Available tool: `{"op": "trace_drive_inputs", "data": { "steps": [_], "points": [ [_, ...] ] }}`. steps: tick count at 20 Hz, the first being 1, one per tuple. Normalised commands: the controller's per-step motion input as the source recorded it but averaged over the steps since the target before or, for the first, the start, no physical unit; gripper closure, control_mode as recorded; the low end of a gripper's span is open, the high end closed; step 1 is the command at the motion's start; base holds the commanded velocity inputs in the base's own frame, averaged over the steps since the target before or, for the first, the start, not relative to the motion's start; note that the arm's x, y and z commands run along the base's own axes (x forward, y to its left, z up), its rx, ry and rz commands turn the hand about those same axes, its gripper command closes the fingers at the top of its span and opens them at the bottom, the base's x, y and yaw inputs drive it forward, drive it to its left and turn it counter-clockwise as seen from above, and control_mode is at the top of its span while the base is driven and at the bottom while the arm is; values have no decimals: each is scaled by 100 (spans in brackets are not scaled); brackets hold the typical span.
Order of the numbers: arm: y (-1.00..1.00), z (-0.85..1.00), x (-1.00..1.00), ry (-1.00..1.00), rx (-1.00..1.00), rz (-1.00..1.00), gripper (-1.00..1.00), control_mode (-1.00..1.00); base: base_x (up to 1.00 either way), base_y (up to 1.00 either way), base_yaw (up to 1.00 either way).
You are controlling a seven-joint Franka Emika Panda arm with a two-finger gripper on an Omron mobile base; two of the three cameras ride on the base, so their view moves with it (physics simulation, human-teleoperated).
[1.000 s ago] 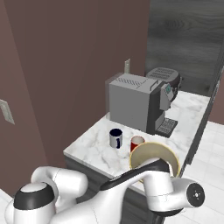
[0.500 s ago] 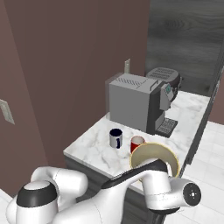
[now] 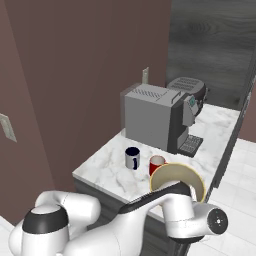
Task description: Clear the mugs and bowl far away from the sink.
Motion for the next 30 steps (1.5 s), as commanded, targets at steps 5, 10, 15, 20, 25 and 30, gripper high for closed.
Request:
{"op": "trace_drive_inputs", "data": {
  "steps": [5,10,15,20,25,30],
  "points": [
    [-2,-8,6,0,0,-2,100,-100,0,0,0],
    [-1,-8,5,0,0,-1,100,-100,0,0,0],
    [0,-6,5,0,0,-2,100,-100,0,0,0],
    [0,0,2,0,0,-2,-100,-100,0,0,0],
    [0,0,0,0,0,-2,-100,-100,0,0,0],
    [0,0,0,0,0,0,-100,-100,0,0,0]
  ]
}}
